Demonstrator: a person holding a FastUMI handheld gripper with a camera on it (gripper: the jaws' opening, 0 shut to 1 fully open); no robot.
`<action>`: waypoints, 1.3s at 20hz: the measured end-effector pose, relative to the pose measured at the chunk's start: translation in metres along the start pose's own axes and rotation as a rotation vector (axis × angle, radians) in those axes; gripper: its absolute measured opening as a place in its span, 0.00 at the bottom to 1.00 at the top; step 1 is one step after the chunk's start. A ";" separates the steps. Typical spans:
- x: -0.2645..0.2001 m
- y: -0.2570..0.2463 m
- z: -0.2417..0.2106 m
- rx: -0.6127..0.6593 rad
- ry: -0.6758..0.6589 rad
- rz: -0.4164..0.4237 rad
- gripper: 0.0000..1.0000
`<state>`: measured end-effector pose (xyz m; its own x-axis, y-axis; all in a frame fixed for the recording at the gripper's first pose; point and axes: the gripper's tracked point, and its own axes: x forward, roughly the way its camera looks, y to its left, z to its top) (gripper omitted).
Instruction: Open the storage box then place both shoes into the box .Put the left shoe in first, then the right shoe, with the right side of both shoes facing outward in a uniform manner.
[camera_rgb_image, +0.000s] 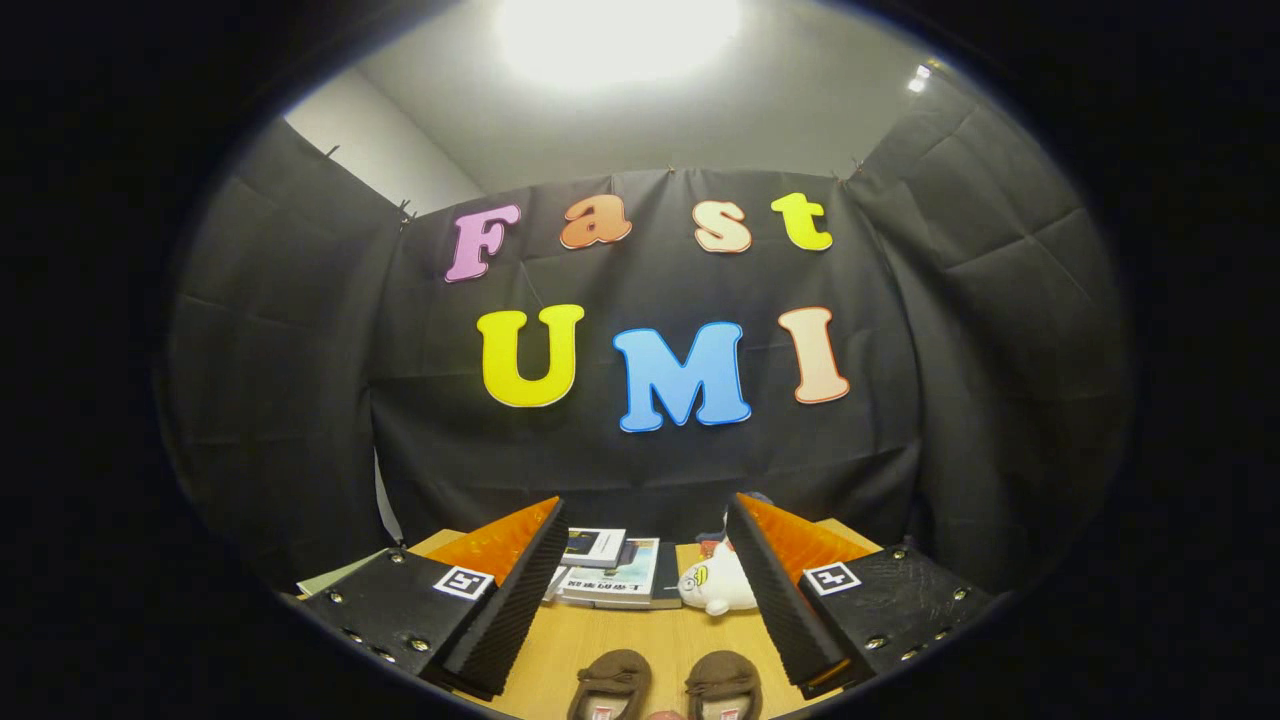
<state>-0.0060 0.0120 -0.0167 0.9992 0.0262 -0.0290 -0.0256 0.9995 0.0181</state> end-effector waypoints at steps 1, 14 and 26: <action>0.000 0.005 -0.005 0.015 0.009 0.009 0.97; -0.009 0.096 -0.091 0.289 0.222 0.163 0.97; -0.028 0.151 -0.175 0.802 0.504 0.246 0.97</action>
<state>-0.0428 0.1647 -0.1880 0.8341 0.4232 -0.3537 -0.0177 0.6615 0.7497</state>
